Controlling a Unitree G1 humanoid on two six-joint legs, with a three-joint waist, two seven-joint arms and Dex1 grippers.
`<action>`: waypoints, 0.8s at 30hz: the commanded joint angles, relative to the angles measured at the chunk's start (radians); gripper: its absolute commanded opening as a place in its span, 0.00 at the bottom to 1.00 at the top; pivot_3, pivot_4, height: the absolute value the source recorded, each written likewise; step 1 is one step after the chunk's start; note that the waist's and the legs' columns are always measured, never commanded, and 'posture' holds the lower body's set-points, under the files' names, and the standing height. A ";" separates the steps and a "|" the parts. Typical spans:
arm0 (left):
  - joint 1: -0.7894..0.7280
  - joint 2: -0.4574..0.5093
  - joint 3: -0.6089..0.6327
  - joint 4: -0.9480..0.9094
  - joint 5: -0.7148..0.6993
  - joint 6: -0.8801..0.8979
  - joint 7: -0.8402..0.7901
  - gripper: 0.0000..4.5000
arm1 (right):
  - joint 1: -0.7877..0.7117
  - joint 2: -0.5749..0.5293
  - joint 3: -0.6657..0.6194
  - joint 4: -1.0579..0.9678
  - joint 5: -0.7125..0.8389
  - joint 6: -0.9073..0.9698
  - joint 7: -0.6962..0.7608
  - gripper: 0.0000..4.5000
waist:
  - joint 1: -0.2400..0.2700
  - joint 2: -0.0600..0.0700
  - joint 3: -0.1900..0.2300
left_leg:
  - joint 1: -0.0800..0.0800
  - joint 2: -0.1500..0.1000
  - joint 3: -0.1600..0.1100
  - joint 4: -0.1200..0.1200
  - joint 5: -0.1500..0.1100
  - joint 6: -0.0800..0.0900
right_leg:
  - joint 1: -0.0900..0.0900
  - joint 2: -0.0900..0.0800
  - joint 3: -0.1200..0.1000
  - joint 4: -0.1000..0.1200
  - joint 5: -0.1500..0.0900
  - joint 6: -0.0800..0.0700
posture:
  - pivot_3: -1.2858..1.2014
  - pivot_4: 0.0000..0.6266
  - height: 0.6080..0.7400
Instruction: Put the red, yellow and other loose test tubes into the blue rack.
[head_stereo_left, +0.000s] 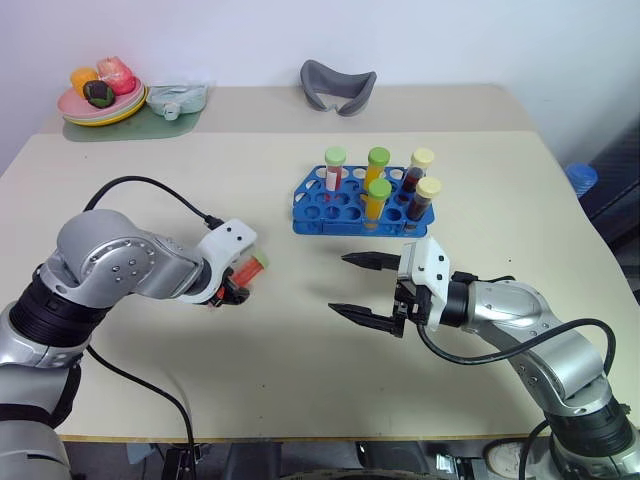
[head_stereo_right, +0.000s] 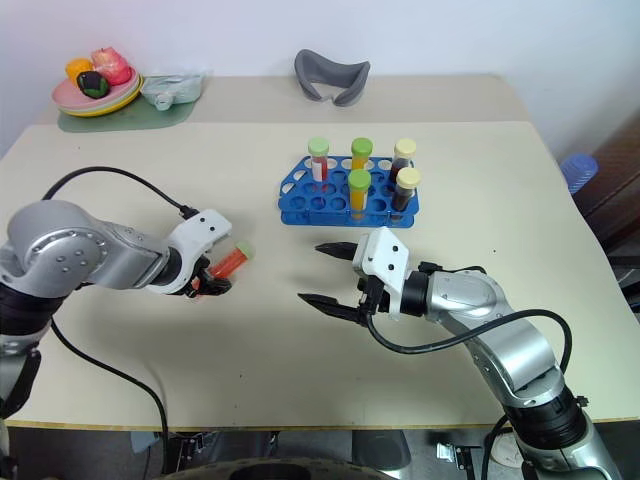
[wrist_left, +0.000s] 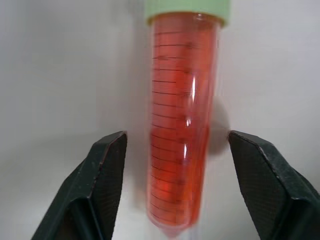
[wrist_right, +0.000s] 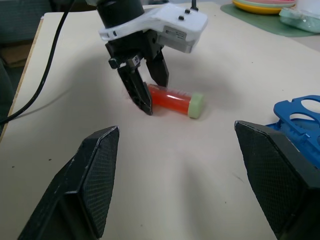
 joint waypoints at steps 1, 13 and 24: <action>-0.028 0.038 0.003 0.007 0.020 0.008 -0.012 0.72 | 0.003 0.005 -0.010 -0.041 0.010 -0.002 -0.005 0.84 | -0.001 0.000 0.000 | 0.000 0.000 0.000 0.000 0.000 0.000 | 0.000 0.000 0.000 0.000 0.000 0.000 | 0.52 0.24 1.00; -0.120 0.025 -0.146 0.101 0.290 -0.012 -0.317 0.72 | -0.003 0.014 0.011 -0.037 0.001 -0.004 -0.011 0.84 | 0.000 0.000 0.000 | 0.000 0.000 0.000 0.000 0.000 0.000 | 0.000 0.000 0.000 0.000 0.000 0.000 | 0.52 0.24 1.00; -0.136 -0.017 -0.223 0.210 0.520 -0.093 -0.528 0.72 | 0.018 0.033 0.025 -0.052 -0.003 -0.002 -0.042 0.84 | 0.002 0.002 -0.001 | 0.001 0.000 0.000 0.001 0.000 0.000 | 0.001 0.000 0.000 0.000 0.000 0.000 | 0.52 0.24 1.00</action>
